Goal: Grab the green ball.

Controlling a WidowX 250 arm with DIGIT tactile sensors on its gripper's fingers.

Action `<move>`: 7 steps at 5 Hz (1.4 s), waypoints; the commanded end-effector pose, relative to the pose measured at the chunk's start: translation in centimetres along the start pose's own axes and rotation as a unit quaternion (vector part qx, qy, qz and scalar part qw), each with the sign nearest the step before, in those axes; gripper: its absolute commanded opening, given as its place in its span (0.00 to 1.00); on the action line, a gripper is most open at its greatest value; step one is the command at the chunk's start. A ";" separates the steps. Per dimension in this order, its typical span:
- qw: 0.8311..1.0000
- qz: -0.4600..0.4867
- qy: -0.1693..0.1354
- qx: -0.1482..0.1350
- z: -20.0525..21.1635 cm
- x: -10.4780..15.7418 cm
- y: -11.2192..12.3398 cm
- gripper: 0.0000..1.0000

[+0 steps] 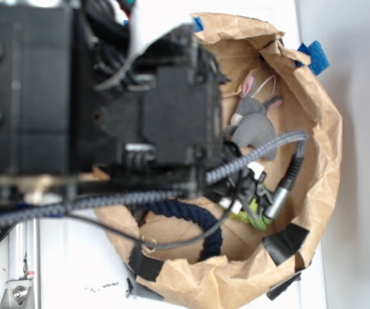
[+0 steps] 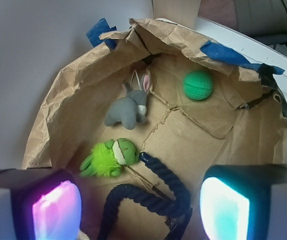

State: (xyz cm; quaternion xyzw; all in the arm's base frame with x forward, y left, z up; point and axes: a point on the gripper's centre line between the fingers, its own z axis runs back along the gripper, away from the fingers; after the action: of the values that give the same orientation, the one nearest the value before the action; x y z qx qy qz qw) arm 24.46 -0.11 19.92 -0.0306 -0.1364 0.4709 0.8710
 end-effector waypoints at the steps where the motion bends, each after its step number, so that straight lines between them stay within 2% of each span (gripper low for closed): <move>1: 0.997 0.045 -0.055 0.032 -6.6 3.6 2.4 1.00; 2: 0.995 0.053 -0.069 0.058 -9.3 5.0 3.3 1.00; 3: 0.993 0.067 -0.073 0.066 -10.5 5.8 3.9 1.00; 5: 0.990 0.067 -0.091 0.087 -10.6 5.8 5.6 1.00; 6: 0.986 0.090 -0.106 0.088 -9.8 5.2 6.2 1.00; 7: 0.981 0.118 -0.113 0.101 -10.3 5.1 6.5 1.00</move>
State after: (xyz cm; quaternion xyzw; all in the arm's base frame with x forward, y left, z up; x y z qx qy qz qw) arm 24.99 7.53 8.71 0.1006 -0.1668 0.5758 0.7941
